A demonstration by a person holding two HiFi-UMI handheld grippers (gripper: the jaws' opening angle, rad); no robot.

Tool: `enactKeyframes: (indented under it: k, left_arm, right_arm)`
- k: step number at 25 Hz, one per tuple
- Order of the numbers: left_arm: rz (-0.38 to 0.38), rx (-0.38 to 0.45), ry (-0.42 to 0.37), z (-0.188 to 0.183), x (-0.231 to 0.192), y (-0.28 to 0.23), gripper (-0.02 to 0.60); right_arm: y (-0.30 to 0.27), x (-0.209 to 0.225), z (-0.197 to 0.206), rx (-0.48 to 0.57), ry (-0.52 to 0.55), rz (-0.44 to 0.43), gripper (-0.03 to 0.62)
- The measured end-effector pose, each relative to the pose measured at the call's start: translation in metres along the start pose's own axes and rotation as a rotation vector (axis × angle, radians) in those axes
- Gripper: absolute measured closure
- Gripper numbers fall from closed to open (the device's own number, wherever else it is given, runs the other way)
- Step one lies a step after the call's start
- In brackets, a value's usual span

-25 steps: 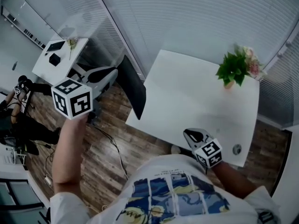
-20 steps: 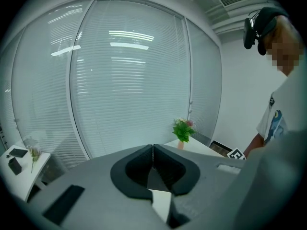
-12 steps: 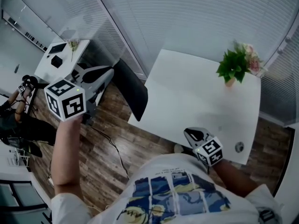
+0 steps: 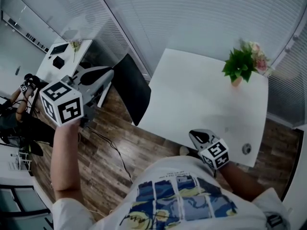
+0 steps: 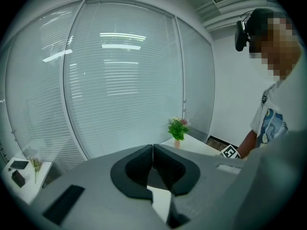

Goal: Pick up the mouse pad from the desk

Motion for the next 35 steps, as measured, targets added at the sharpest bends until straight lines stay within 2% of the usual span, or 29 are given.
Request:
enactKeyframes:
  k: [12,35]
  left_arm:
    - [0.035,-0.001,-0.038,-0.008,0.02,0.004,0.572]
    - [0.061,-0.023,-0.057,-0.009,0.027,0.003,0.572]
  right_arm:
    - [0.003,0.001,-0.001,0.016,0.01,0.004,0.592]
    - [-0.003,-0.001,0.0,-0.018,0.02,-0.017,0.594]
Point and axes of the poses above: the fingertips, and each gripper's own axes: y backward along the fingers, x to its right, z out of its underside, the point moved 1 cm from there along y, backward along the fingers, and after that the axes turned 9 degrees about z, right-handed, at the moved point
